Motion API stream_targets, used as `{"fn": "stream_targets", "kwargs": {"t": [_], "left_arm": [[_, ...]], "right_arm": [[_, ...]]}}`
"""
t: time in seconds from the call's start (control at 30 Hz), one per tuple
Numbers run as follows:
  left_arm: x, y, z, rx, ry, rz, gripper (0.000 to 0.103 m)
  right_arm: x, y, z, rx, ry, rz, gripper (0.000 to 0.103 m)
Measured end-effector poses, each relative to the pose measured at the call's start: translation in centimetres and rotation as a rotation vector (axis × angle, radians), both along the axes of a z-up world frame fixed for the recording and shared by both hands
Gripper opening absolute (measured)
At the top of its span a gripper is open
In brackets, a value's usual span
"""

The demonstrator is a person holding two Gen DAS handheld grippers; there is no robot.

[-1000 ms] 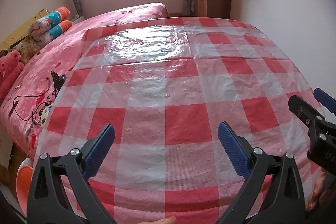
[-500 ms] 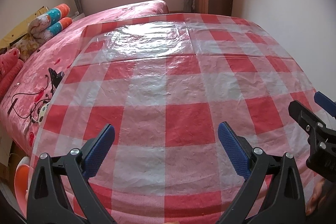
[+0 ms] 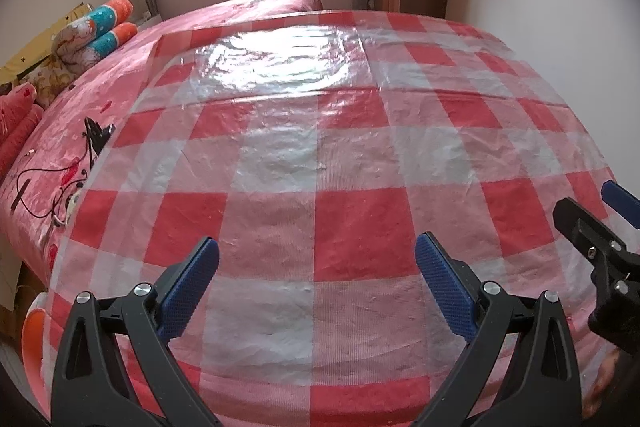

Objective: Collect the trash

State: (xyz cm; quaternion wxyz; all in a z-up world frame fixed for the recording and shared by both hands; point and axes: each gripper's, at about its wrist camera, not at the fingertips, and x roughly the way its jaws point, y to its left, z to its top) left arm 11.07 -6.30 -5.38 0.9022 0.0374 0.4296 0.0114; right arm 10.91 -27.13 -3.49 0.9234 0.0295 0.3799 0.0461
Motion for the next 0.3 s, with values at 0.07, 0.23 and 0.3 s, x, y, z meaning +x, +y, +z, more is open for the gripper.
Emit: {"fn": "stream_targets", "kwargs": {"t": [0.07, 0.23, 0.3], "left_arm": [[0.2, 0.0, -0.5, 0.000, 0.021, -0.001, 0.099], [0.2, 0.3, -0.7, -0.037, 0.018, 0.016, 0.099], [0.2, 0.4, -0.8, -0.061, 0.025, 0.022, 0.099]], "right_arm": [[0.4, 0.0, -0.3, -0.001, 0.028, -0.002, 0.095], [1.7, 0.1, -1.7, -0.019, 0.124, -0.021, 0.096], [1.8, 0.3, -1.9, -0.033, 0.138, -0.021, 0.097]]}}
